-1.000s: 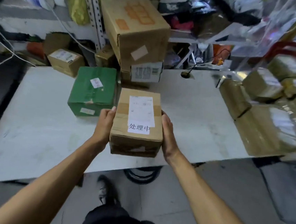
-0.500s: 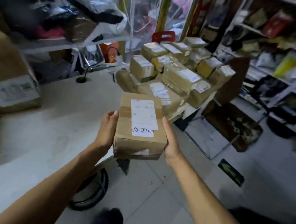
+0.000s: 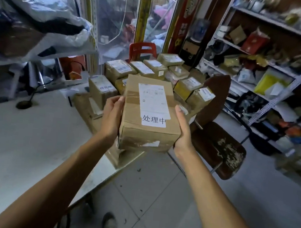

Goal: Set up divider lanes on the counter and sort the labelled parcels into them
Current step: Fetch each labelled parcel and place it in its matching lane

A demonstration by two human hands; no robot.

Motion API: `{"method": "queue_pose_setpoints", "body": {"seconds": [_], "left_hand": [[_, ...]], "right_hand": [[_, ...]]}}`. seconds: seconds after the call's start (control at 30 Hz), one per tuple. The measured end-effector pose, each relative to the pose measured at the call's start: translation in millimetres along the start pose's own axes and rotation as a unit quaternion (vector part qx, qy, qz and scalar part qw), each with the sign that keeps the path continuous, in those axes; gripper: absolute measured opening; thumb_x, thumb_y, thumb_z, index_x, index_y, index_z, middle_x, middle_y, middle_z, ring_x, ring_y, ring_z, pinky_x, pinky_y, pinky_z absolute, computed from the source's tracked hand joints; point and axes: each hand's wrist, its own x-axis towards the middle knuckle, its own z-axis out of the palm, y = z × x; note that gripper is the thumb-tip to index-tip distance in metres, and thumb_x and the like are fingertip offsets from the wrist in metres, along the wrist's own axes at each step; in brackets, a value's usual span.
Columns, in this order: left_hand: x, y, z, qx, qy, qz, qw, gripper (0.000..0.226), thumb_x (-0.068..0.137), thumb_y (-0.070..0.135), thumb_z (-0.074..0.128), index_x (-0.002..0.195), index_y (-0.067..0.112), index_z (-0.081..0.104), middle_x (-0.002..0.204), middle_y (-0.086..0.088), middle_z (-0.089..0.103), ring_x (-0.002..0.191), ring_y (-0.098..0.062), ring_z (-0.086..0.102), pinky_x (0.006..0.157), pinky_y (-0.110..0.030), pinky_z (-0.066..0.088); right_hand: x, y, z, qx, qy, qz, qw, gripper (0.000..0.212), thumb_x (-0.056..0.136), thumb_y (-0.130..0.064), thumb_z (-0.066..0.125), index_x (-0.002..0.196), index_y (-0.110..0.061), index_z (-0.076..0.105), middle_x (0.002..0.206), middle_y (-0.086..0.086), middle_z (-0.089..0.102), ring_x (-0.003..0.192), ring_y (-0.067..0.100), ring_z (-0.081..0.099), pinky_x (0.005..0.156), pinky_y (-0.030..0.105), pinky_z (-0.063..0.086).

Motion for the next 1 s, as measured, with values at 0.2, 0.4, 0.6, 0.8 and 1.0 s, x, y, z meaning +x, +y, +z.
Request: {"method": "queue_pose_setpoints", "body": {"seconds": [0.2, 0.4, 0.6, 0.8, 1.0], "left_hand": [[77.6, -0.1, 40.0, 0.031, 0.056, -0.009, 0.998, 0.035, 0.105, 0.051, 0.042, 0.127, 0.026, 0.049, 0.126, -0.001, 0.058, 0.114, -0.016, 0.059, 0.098, -0.039, 0.048], [148.9, 14.8, 55.7, 0.086, 0.134, 0.02, 0.987, 0.038, 0.107, 0.045, 0.039, 0.129, 0.018, 0.053, 0.115, 0.003, 0.059, 0.099, -0.003, 0.057, 0.078, -0.023, 0.043], [221.6, 46.8, 61.9, 0.11, 0.209, 0.035, 0.971, 0.037, 0.105, 0.034, 0.036, 0.089, 0.025, 0.068, 0.096, -0.005, 0.072, 0.09, -0.022, 0.067, 0.078, -0.037, 0.053], [250.1, 46.1, 55.9, 0.068, 0.264, -0.038, 0.961, 0.053, 0.104, 0.06, 0.032, 0.117, 0.028, 0.072, 0.111, 0.006, 0.075, 0.107, -0.015, 0.069, 0.098, -0.036, 0.051], [288.0, -65.3, -19.1, 0.099, 0.312, -0.161, 0.931, 0.085, 0.068, 0.101, 0.041, 0.125, 0.044, 0.067, 0.141, -0.001, 0.063, 0.126, -0.019, 0.06, 0.111, -0.041, 0.041]], "right_hand": [[96.2, -16.1, -19.9, 0.005, -0.059, 0.016, 0.998, 0.054, 0.098, -0.046, 0.06, 0.134, -0.007, 0.061, 0.115, 0.007, 0.075, 0.105, 0.021, 0.071, 0.083, 0.032, 0.057], [206.1, -23.0, -19.8, -0.017, -0.147, 0.027, 0.989, 0.047, 0.105, -0.04, 0.045, 0.138, -0.01, 0.058, 0.127, 0.013, 0.07, 0.116, 0.027, 0.067, 0.093, 0.037, 0.057], [322.8, -24.4, 12.9, -0.039, -0.238, 0.054, 0.969, 0.084, 0.08, -0.069, 0.07, 0.144, -0.017, 0.054, 0.144, 0.015, 0.058, 0.132, 0.034, 0.056, 0.111, 0.051, 0.045], [395.0, -10.9, 40.5, -0.098, -0.297, 0.063, 0.948, 0.06, 0.094, -0.061, 0.056, 0.138, -0.02, 0.06, 0.136, 0.01, 0.064, 0.125, 0.026, 0.062, 0.11, 0.05, 0.046], [403.6, 11.3, 35.1, -0.174, -0.35, 0.071, 0.918, 0.047, 0.1, -0.048, 0.047, 0.139, -0.023, 0.055, 0.13, -0.001, 0.065, 0.12, 0.018, 0.062, 0.11, 0.043, 0.046]]}}
